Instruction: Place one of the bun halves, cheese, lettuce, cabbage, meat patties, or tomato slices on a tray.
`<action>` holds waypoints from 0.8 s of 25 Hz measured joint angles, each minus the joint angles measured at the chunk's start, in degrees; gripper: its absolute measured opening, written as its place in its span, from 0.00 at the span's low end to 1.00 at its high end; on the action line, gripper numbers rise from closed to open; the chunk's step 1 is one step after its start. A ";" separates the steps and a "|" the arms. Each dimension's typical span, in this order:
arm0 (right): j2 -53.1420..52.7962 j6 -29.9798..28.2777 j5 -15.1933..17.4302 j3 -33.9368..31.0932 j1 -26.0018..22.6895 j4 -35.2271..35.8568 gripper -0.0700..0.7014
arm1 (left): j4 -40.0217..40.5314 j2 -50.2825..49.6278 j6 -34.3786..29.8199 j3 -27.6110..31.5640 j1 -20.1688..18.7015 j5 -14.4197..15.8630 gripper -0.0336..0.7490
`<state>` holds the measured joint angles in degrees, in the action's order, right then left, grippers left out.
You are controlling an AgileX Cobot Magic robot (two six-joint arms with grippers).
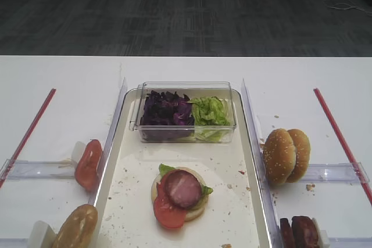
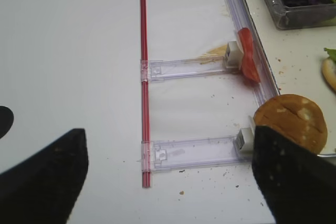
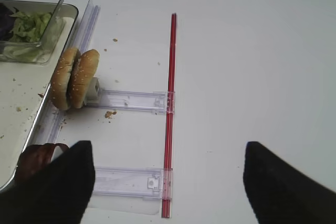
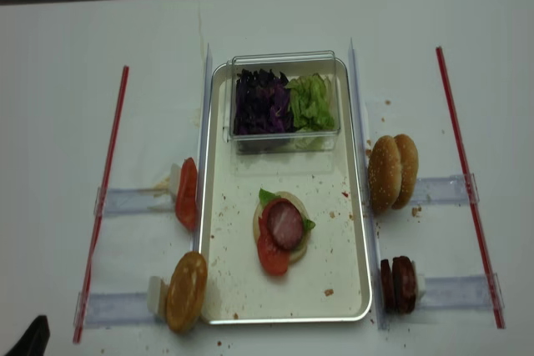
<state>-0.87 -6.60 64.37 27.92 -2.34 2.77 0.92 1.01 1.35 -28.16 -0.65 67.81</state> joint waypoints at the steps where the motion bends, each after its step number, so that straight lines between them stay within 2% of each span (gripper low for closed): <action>1: 0.00 0.00 0.00 0.00 0.00 0.00 0.88 | 0.00 0.00 0.00 0.00 0.00 0.00 0.83; 20: 0.00 0.58 0.00 0.00 0.67 0.00 0.88 | 0.00 0.00 0.00 0.00 0.00 0.00 0.83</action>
<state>-0.87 -6.02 64.37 27.92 -1.66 2.77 0.92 1.01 1.35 -28.16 -0.65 67.81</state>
